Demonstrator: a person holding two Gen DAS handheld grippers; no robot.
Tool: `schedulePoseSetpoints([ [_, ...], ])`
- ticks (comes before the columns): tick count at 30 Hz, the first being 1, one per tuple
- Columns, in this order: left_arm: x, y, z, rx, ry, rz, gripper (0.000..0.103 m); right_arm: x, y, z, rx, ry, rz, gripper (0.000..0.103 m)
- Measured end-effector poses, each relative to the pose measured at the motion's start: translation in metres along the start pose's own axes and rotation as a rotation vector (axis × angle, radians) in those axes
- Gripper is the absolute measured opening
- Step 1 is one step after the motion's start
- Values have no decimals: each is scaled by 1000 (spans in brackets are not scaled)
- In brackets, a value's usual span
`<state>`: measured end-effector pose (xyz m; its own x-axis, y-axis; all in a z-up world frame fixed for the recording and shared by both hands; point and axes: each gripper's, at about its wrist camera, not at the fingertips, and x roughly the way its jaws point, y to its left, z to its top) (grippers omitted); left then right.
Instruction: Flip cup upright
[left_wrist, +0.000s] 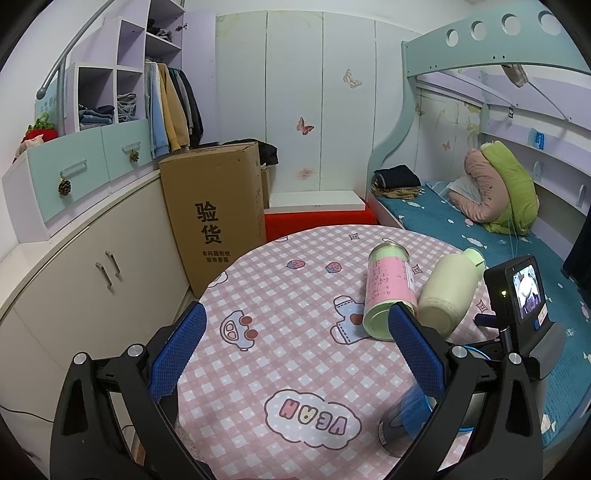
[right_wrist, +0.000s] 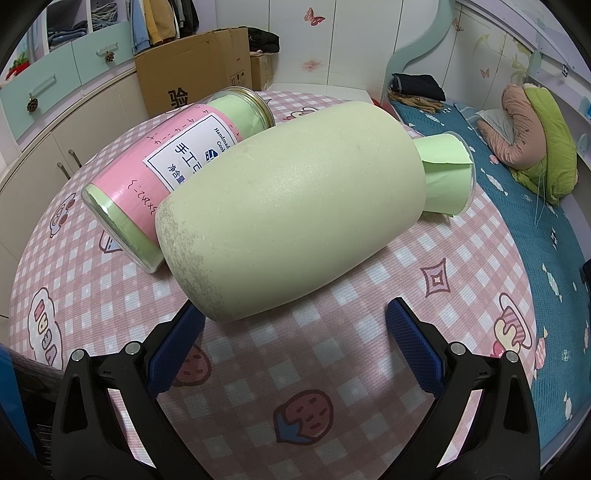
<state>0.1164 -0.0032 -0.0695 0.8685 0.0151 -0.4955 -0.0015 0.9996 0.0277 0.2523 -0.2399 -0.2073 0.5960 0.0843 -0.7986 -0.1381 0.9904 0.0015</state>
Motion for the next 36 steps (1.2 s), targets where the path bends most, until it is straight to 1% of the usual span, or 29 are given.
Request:
schedulePoseSetpoints([
  [4,2,0,-1,4,-3,11,95,0,0,0,0,0,0,98],
  [11,12,2,-2,-5,28,19,95,0,0,0,0,0,0,98],
  [25,22,6,-3,-16,35,45,95,0,0,0,0,0,0,98],
  [36,25,5,-4,-7,44,41,95,0,0,0,0,0,0,98],
])
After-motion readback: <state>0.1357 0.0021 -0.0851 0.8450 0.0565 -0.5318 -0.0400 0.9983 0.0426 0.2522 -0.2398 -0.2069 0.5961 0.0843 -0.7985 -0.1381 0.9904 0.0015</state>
